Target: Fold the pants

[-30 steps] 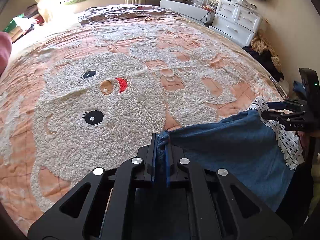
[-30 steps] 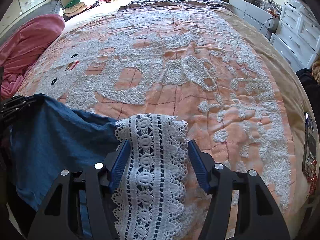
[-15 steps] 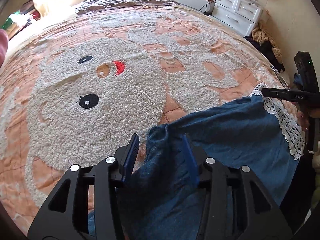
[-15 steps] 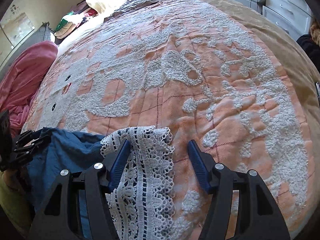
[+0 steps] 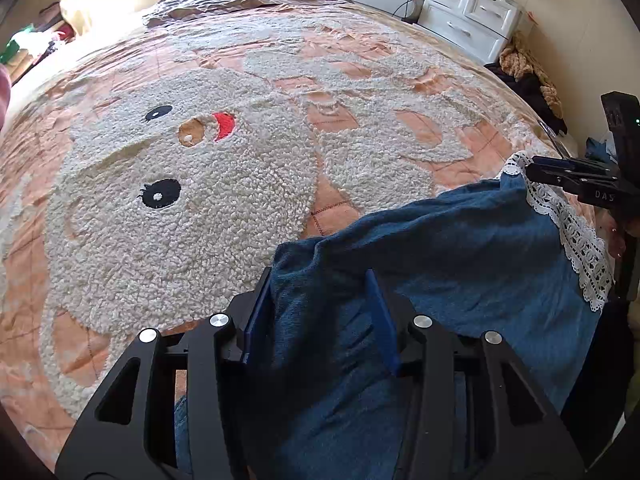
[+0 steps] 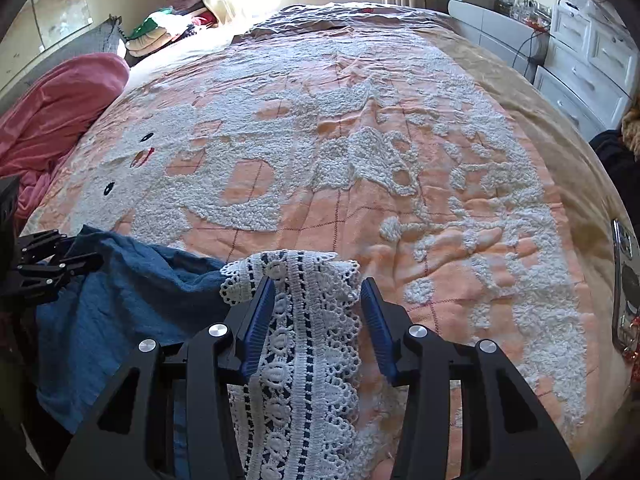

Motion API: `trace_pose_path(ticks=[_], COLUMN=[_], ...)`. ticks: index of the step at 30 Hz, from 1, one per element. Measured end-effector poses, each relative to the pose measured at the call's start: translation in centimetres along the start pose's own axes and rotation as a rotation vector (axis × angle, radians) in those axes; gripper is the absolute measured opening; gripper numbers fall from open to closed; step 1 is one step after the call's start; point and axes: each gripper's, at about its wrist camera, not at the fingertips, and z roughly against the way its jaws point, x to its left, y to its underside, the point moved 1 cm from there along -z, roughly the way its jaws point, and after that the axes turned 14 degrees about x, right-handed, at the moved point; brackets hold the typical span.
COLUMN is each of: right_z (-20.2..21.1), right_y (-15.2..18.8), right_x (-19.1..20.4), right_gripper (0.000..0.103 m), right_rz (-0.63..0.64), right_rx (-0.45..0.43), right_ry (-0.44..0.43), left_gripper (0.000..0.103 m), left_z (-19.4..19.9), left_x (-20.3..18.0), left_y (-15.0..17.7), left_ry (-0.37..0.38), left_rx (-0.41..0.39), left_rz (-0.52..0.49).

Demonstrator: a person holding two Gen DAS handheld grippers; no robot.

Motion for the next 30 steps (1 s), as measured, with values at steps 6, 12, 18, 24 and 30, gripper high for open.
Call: trace_pose_path(ticks=[6, 12, 18, 24, 30], right_z=[-1.5, -2.8, -2.5, -1.1, 3.0], right_y=[-0.3, -0.9, -0.8, 0.1, -0.2], right_x=[-0.4, -1.4, -0.5, 0.0, 0.4], right_gripper=[0.044, 0.045, 0.031, 0.024, 0.022], right_rz=[-0.001, -0.060, -0.026, -0.037, -0.045], right_rx=[0.044, 0.081, 0.070, 0.021, -0.147], right_ry=[-0.008, -0.111, -0.127, -0.152, -0.102], left_gripper=[0.039, 0.041, 0.046, 0.022, 0.005], left_z=[-0.1, -0.4, -0.9, -0.7, 0.6], left_x=[-0.1, 0.1, 0.5, -0.6, -1.3], left_y=[-0.1, -0.3, -1.1, -1.2, -1.6], left_ry=[0.002, 0.016, 0.060, 0.046, -0.014], left_rx=[0.001, 0.022, 0.047, 0.059, -0.003], left_rz=[-0.002, 0.003, 0.025, 0.004, -0.004])
